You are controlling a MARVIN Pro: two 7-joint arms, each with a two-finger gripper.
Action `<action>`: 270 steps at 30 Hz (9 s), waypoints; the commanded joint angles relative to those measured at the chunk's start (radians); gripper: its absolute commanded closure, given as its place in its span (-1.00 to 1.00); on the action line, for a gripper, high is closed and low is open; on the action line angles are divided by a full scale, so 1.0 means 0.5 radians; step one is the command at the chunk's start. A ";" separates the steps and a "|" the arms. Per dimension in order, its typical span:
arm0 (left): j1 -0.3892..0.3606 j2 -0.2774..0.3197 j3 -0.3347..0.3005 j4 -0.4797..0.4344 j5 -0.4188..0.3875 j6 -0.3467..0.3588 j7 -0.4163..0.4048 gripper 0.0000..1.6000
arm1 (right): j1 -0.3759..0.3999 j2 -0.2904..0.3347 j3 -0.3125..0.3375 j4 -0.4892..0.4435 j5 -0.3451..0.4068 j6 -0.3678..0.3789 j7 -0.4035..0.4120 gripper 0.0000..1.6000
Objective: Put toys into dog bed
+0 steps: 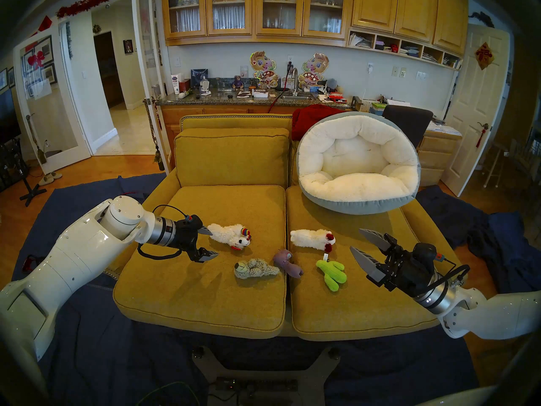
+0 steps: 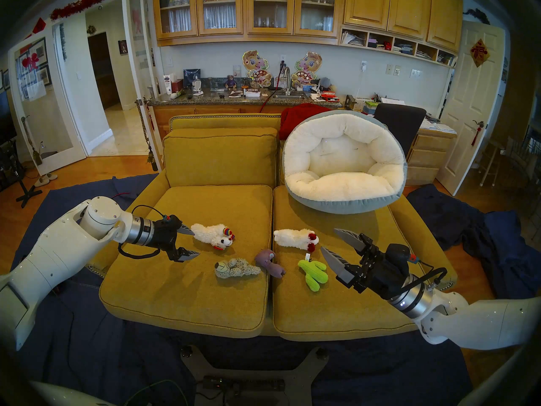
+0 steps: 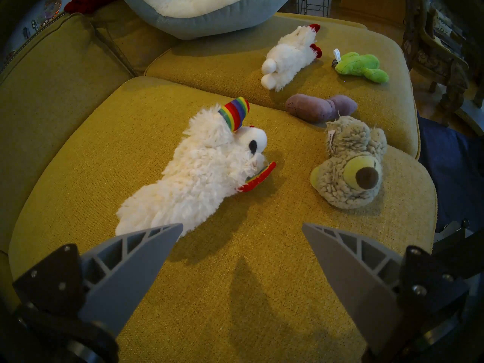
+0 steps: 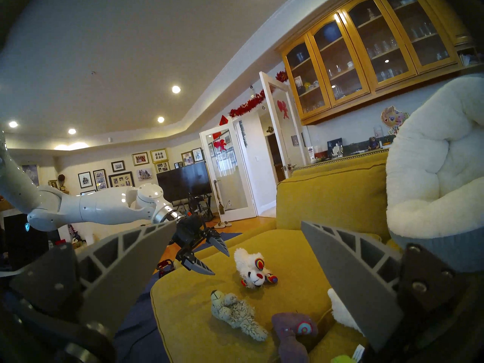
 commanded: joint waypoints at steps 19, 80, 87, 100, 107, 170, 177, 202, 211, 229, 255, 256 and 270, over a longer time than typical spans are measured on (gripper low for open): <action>-0.054 0.003 -0.033 -0.018 -0.008 -0.003 0.001 -1.00 | 0.235 -0.276 0.070 -0.059 -0.642 0.518 -0.617 -1.00; -0.056 0.003 -0.032 -0.017 -0.009 -0.003 -0.001 -1.00 | 0.425 -0.678 -0.001 0.288 -1.347 1.615 -1.430 -1.00; -0.056 0.003 -0.032 -0.018 -0.009 -0.003 0.000 -1.00 | 0.454 -0.765 -0.013 0.396 -1.396 1.640 -1.417 -1.00; -0.055 0.003 -0.032 -0.018 -0.009 -0.003 0.000 -1.00 | 0.406 -0.685 0.010 0.310 -1.394 1.556 -1.409 1.00; -0.054 0.003 -0.032 -0.019 -0.009 -0.003 0.002 -1.00 | 0.377 -0.560 0.054 0.162 -1.370 1.484 -1.434 1.00; -0.048 0.005 -0.032 -0.022 -0.009 -0.005 0.012 -1.00 | 1.300 -1.233 0.744 0.822 -1.614 2.190 -1.440 1.00; -0.048 0.005 -0.032 -0.022 -0.009 -0.005 0.012 -1.00 | 1.399 -1.361 0.754 0.968 -1.743 2.235 -1.403 1.00; -0.051 0.005 -0.032 -0.022 -0.010 -0.004 0.009 -1.00 | 1.727 -1.603 0.617 1.454 -2.178 2.193 -1.208 1.00; -0.051 0.005 -0.032 -0.022 -0.010 -0.004 0.009 -1.00 | 1.746 -1.604 0.618 1.503 -2.218 2.136 -1.155 -0.34; -0.051 0.004 -0.033 -0.022 -0.010 -0.004 0.008 -1.00 | 1.511 -1.406 0.743 1.173 -2.052 2.095 -0.909 -0.59; -0.044 0.005 -0.033 -0.023 -0.008 -0.006 0.015 -1.00 | 0.757 -0.881 0.779 0.477 -1.662 2.078 -0.290 -1.00; -0.045 0.005 -0.033 -0.023 -0.008 -0.006 0.015 -1.00 | 0.753 -0.885 0.779 0.496 -1.654 2.065 -0.271 -1.00; -0.053 0.004 -0.033 -0.020 -0.010 -0.003 0.003 -1.00 | 0.545 -0.888 0.815 0.203 -1.709 2.209 -0.665 -1.00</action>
